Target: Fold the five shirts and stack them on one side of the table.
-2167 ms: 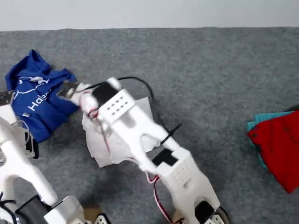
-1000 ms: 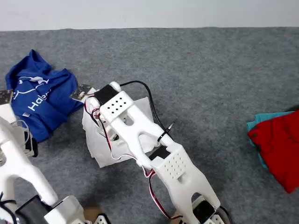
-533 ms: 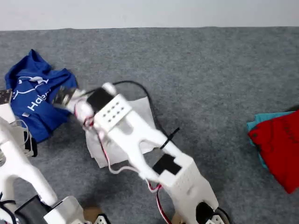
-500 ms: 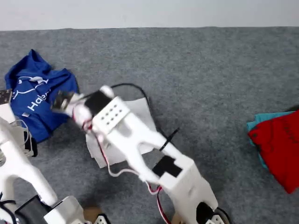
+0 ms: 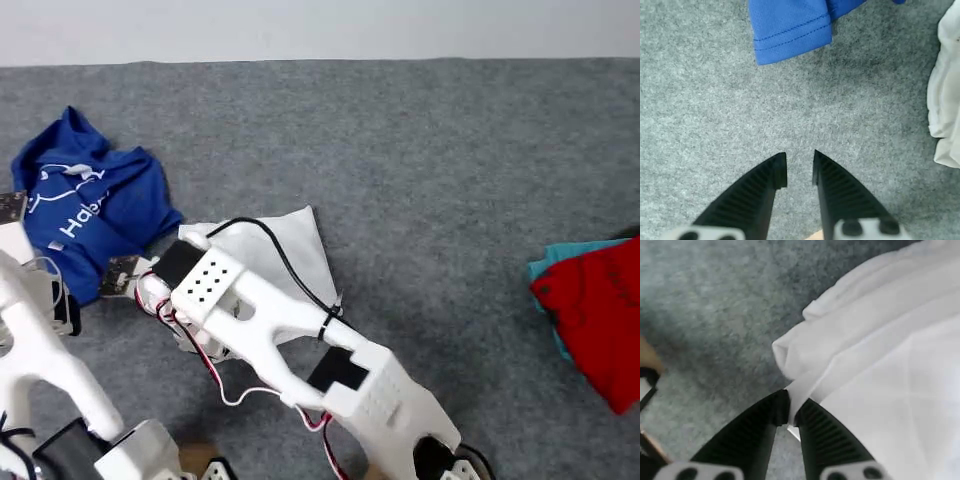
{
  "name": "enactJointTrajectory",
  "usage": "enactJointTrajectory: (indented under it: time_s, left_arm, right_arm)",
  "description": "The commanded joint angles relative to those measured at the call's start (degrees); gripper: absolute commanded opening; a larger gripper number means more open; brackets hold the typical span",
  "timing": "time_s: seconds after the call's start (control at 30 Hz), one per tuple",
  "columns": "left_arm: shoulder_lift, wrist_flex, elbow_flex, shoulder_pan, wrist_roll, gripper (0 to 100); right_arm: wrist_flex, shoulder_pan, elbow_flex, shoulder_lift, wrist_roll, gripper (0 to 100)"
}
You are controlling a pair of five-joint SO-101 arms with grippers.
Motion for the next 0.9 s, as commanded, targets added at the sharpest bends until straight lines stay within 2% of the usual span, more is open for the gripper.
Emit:
enactJointTrajectory:
  time_s: [0.0, 0.07, 0.27, 0.47, 0.73, 0.87]
  left_arm:
    - [-1.8, -0.8, -0.2, 0.0, 0.3, 9]
    - [-1.8, -0.8, -0.2, 0.0, 0.3, 9]
    - [-1.8, -0.9, -0.2, 0.0, 0.2, 9]
    - [-1.8, -1.7, -0.1, 0.1, 0.2, 9]
    - [-1.8, -1.8, -0.1, 0.2, 0.2, 9]
    - [-1.8, -2.9, -0.1, 0.2, 0.3, 9]
  right_arm:
    - [-2.1, -1.1, -0.7, 0.7, 0.3, 1.3]
    - [-2.4, -1.2, -0.7, 1.2, 0.0, 4.6]
    - [2.7, -0.8, -4.7, -2.5, -5.0, 28.4]
    - [7.3, -0.8, -10.7, -6.4, -5.4, 29.3]
    - [7.4, 2.8, -10.4, -14.0, -5.3, 29.2]
    - [7.4, 2.3, -9.8, -14.9, -5.2, 29.2]
